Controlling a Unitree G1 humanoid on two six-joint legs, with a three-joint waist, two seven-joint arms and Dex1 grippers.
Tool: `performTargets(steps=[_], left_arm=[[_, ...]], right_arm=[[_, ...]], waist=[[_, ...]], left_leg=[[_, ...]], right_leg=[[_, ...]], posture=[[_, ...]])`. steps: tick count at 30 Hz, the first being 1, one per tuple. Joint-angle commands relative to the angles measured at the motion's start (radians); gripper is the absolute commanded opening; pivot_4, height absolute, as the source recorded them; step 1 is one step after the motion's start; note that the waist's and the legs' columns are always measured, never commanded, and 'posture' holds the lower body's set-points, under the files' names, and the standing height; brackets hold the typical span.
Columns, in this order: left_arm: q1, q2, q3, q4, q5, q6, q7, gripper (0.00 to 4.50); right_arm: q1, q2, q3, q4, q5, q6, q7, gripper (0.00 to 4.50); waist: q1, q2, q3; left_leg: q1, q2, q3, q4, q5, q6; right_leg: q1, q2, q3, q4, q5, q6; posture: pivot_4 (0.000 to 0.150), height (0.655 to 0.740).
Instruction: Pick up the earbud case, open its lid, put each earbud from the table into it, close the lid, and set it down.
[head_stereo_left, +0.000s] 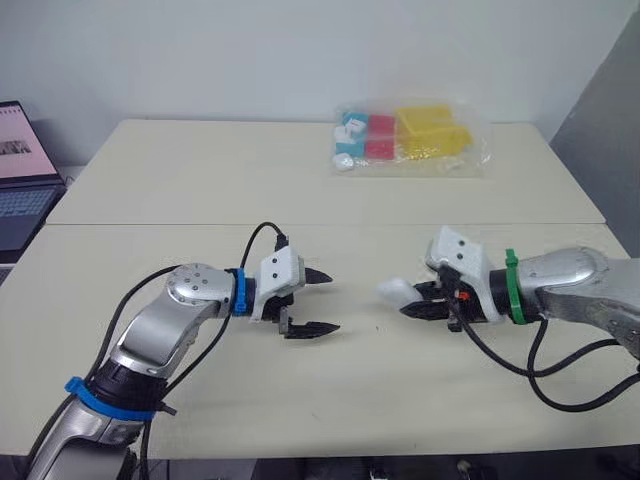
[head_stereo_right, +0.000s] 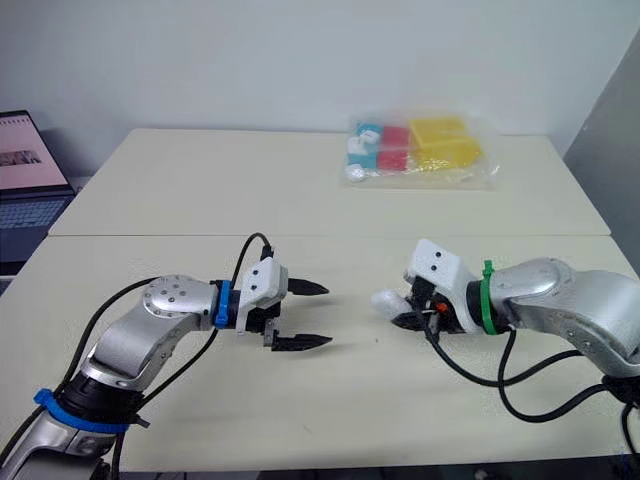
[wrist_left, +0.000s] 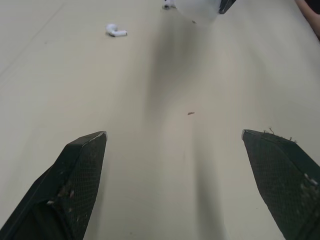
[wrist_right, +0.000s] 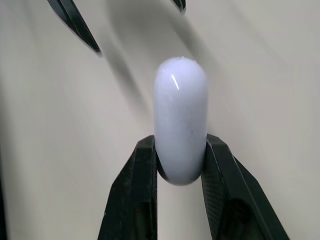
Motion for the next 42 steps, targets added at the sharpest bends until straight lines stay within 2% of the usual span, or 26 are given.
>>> performTargets(steps=[1, 11, 22, 38, 42], left_arm=[[-0.034, -0.022, -0.017, -0.062, 0.006, 0.077, 0.043, 4.50], [-0.103, -0.123, -0.086, -0.116, 0.075, 0.149, 0.149, 4.50], [-0.120, -0.187, -0.093, -0.093, 0.079, 0.166, 0.175, 4.50], [-0.111, -0.182, -0.119, -0.073, 0.093, 0.143, 0.116, 4.50], [-0.115, -0.199, -0.111, -0.064, 0.087, 0.146, 0.131, 3.56]], right_arm=[[-0.051, -0.025, 0.086, 0.019, -0.218, -0.135, 0.155, 0.77], [-0.142, 0.108, 0.145, 0.145, -0.437, -0.201, 0.336, 0.77], [-0.154, 0.199, 0.131, 0.181, -0.513, -0.175, 0.413, 0.77], [-0.134, 0.245, 0.109, 0.163, -0.533, -0.155, 0.425, 0.77], [-0.136, 0.252, 0.108, 0.163, -0.538, -0.157, 0.429, 0.77]], waist=[[0.001, 0.000, 0.000], [0.007, 0.000, 0.000], [0.007, 0.000, 0.000], [0.007, 0.000, 0.000], [0.007, 0.000, 0.000]], left_leg=[[-0.002, 0.000, 0.000, 0.001, 0.000, 0.000], [-0.004, 0.000, 0.000, 0.002, 0.000, 0.000], [-0.003, -0.001, 0.000, 0.004, 0.000, 0.000], [-0.003, -0.001, 0.000, 0.005, 0.000, 0.000], [-0.003, -0.001, 0.000, 0.005, 0.000, 0.000]], right_leg=[[-0.002, 0.000, 0.001, 0.000, 0.000, 0.000], [-0.004, 0.000, 0.000, 0.003, 0.000, 0.000], [-0.003, 0.000, 0.001, 0.005, 0.000, 0.000], [-0.003, 0.000, 0.001, 0.006, 0.001, 0.000], [-0.003, 0.000, 0.001, 0.006, 0.001, 0.000]], posture=[[0.150, 0.7400], [0.150, 0.7400], [0.150, 0.7400], [0.150, 0.7400], [0.150, 0.7400]])
